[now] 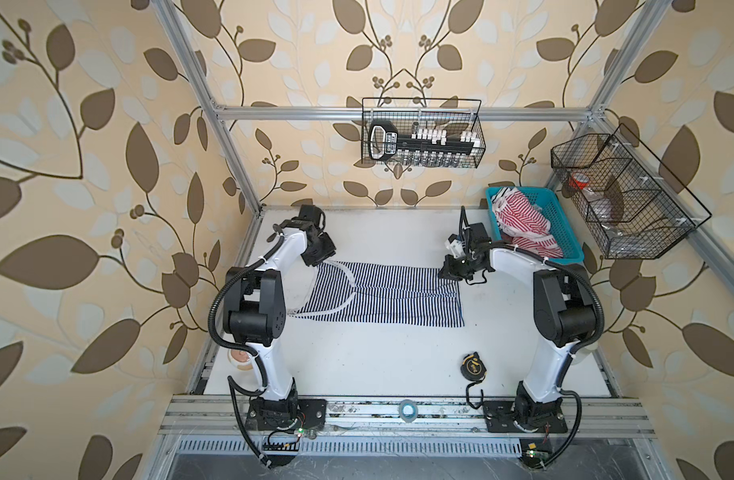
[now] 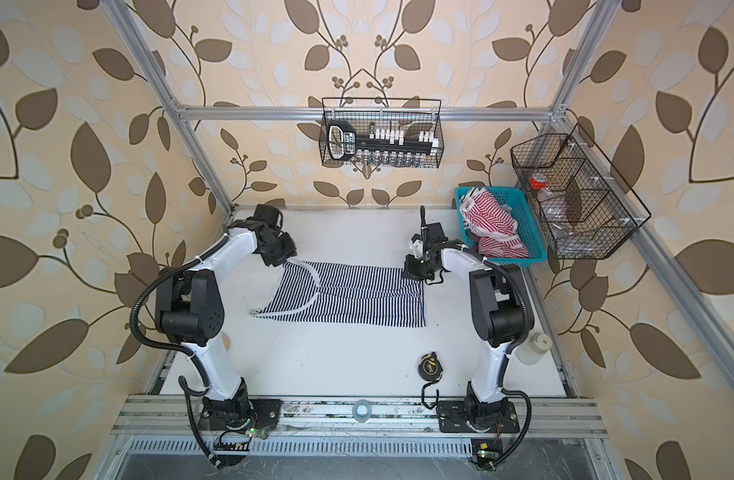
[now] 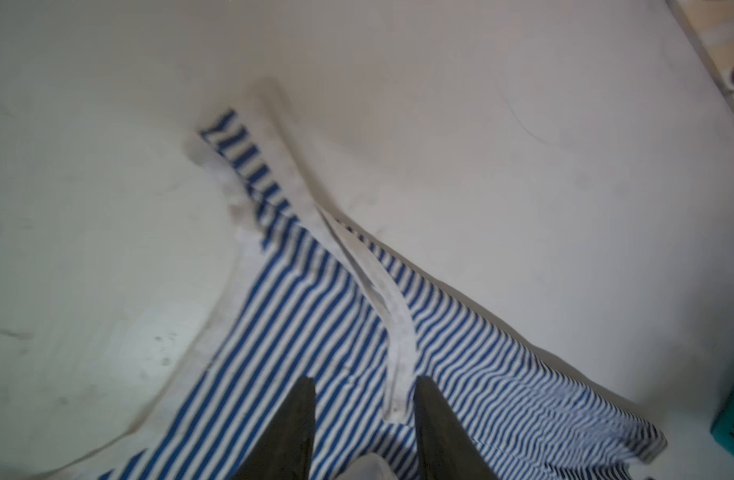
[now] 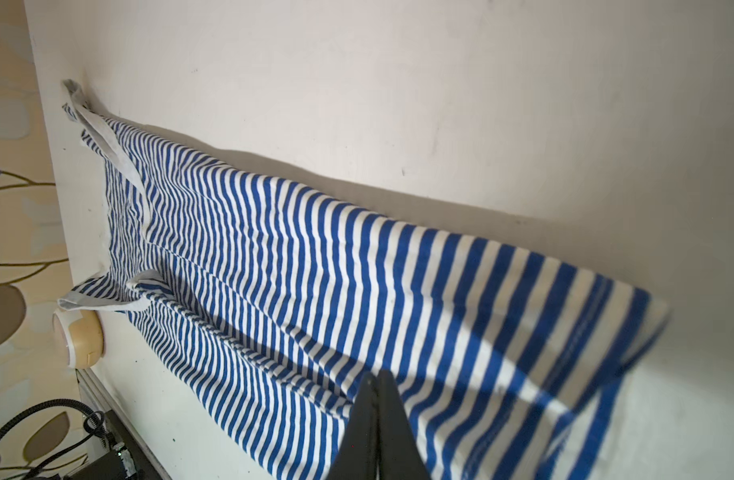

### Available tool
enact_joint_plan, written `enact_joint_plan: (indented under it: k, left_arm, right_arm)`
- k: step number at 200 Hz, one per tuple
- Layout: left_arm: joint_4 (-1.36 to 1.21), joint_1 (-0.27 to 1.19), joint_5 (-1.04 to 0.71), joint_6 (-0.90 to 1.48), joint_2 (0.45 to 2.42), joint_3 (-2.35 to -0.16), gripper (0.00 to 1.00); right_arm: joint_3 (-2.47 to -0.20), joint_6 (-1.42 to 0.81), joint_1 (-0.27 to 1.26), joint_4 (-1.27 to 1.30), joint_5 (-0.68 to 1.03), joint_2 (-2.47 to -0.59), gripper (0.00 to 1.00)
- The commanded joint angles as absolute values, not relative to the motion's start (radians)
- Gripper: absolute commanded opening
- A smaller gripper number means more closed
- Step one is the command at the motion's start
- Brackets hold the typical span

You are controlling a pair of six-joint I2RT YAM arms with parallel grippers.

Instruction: Fold and stack the tank tops

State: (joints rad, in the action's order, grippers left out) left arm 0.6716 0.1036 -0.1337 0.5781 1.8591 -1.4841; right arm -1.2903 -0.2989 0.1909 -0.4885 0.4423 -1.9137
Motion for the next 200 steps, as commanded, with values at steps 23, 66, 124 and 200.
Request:
enact_joint_plan:
  k: [23,66,124,200]
  left_arm:
    - [0.688,0.218,-0.239,0.604,1.997,-1.579,0.35]
    - [0.753,0.218,-0.187,0.569,2.124,-1.655,0.33]
    - [0.875,0.219,-0.167,0.507,2.301,-1.847,0.3]
    - [1.017,0.229,-0.21,0.44,2.542,-2.23,0.26]
  right_arm:
    - [-1.323,-0.225,0.204,-0.574,0.41,-1.992,0.01]
    - [-1.258,-0.213,0.204,-0.583,0.348,-1.964,0.0]
    - [-1.109,-0.23,0.211,-0.589,0.277,-1.886,0.0]
    - [-0.921,-0.31,0.278,-0.539,0.324,-1.79,0.0]
